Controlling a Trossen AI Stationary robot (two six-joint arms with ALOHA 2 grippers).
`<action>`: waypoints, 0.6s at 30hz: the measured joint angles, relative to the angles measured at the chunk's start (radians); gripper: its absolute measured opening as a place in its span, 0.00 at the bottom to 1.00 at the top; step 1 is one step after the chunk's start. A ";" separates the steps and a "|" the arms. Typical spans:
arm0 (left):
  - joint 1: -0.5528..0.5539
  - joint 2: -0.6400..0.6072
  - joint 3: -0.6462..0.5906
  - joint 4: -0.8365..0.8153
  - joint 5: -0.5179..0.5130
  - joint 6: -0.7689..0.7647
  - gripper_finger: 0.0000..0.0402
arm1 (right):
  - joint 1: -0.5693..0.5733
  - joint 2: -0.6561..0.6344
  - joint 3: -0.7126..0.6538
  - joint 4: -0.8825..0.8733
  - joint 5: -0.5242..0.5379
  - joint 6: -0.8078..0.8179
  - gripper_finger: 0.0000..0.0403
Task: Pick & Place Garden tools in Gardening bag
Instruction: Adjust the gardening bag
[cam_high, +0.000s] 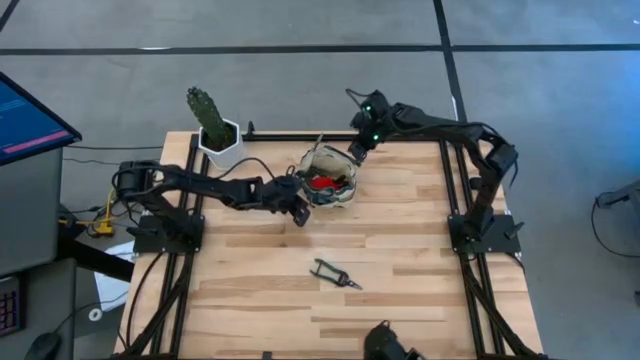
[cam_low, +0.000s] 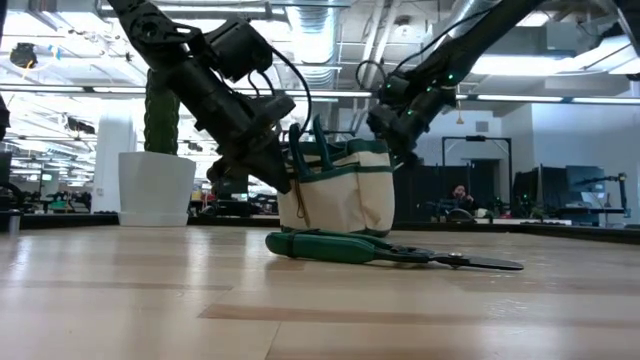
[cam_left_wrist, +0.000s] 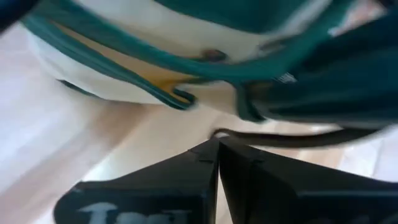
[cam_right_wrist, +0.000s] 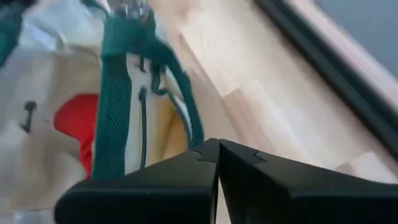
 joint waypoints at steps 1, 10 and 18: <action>0.009 0.000 0.000 0.000 -0.005 0.000 0.00 | 0.014 0.012 0.000 0.004 0.000 0.000 0.00; 0.115 0.044 0.001 0.091 -0.010 0.052 0.00 | 0.077 0.047 0.000 -0.105 -0.026 -0.003 0.00; 0.154 0.178 0.000 0.155 0.070 0.063 0.00 | 0.135 0.021 0.000 -0.209 -0.047 -0.003 0.00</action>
